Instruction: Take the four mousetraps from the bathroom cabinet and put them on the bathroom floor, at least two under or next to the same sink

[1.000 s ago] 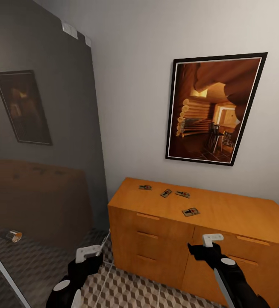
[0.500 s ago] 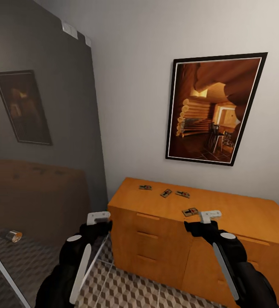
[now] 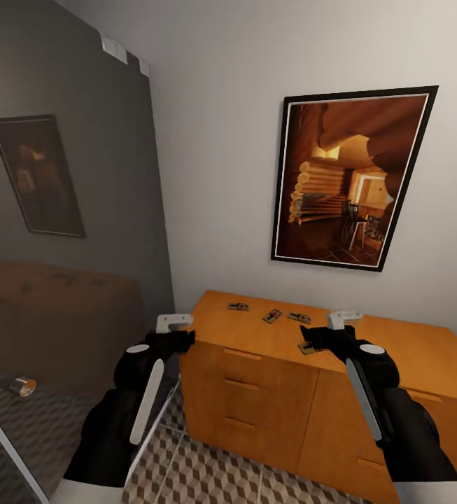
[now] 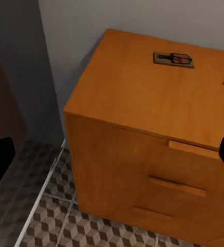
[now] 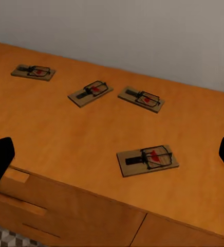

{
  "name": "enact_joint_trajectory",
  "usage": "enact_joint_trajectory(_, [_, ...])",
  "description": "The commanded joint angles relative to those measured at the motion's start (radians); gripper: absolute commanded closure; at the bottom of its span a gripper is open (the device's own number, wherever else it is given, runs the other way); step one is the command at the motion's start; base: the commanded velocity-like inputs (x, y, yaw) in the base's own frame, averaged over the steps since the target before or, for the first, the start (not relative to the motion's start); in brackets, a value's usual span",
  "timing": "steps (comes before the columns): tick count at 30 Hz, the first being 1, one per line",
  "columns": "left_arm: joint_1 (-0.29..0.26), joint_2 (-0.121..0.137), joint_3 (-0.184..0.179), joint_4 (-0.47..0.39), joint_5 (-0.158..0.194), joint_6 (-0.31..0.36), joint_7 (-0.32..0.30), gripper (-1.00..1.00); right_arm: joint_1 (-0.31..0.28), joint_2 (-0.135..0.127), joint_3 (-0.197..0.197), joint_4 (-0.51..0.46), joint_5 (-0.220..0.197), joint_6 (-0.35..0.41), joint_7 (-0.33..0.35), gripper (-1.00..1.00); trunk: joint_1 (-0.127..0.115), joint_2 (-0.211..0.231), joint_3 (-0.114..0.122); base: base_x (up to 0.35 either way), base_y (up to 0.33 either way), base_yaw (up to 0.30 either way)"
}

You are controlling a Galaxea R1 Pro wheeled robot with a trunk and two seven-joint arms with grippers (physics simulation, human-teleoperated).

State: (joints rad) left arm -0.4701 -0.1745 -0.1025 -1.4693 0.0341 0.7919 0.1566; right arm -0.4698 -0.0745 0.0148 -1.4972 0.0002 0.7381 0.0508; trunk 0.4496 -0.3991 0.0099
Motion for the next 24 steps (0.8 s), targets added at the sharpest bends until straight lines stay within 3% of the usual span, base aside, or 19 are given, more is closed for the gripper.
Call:
enact_joint_trajectory(1, [-0.023,0.0,-0.002,0.026,0.008,0.005,0.013,-1.0,-0.019,-0.001,0.0,0.005,0.0,0.005,0.0,-1.0,0.0,-0.001,-0.001,0.0,0.0,0.0])
enact_joint_trajectory(5, [-0.073,0.0,-0.003,0.117,0.013,0.004,0.025,-1.0,-0.057,-0.001,-0.001,0.042,0.0,0.004,-0.005,-1.0,0.0,-0.001,-0.001,0.0,0.0,0.0])
enact_joint_trajectory(8, [-0.146,0.0,-0.001,0.285,0.016,-0.008,0.031,-1.0,-0.13,-0.001,-0.001,0.16,0.001,-0.001,-0.017,-1.0,0.0,-0.001,-0.001,0.0,0.0,0.0])
enact_joint_trajectory(11, [-0.193,0.0,0.0,0.39,0.018,-0.036,0.032,-1.0,-0.208,-0.006,-0.001,0.29,0.001,-0.006,-0.024,-1.0,0.0,-0.001,-0.001,0.0,0.0,0.0])
enact_joint_trajectory(14, [-0.218,0.0,0.001,0.441,0.019,-0.067,0.033,-1.0,-0.278,-0.011,-0.002,0.4,0.003,-0.013,-0.027,-1.0,0.0,-0.001,-0.001,0.0,0.0,0.0])
enact_joint_trajectory(18, [-0.235,0.0,0.001,0.464,0.026,-0.082,0.033,-1.0,-0.315,-0.014,-0.002,0.455,0.004,-0.017,-0.028,-1.0,0.0,-0.001,-0.001,0.0,0.0,0.0])
enact_joint_trajectory(20, [-0.244,0.0,0.001,0.473,0.046,-0.087,0.033,-1.0,-0.329,-0.016,-0.003,0.476,0.004,-0.019,-0.029,-1.0,0.0,-0.001,-0.001,0.0,0.0,0.0])
enact_joint_trajectory(21, [-0.251,0.0,0.0,0.485,0.105,-0.096,0.031,-1.0,-0.338,-0.023,-0.004,0.494,0.006,-0.02,-0.03,-1.0,0.0,-0.001,-0.001,0.0,0.0,0.0])
enact_joint_trajectory(24, [-0.252,0.0,-0.002,0.487,0.133,-0.106,0.029,-1.0,-0.34,-0.028,-0.004,0.499,0.007,-0.019,-0.03,-1.0,0.0,-0.001,-0.001,0.0,0.0,0.0])
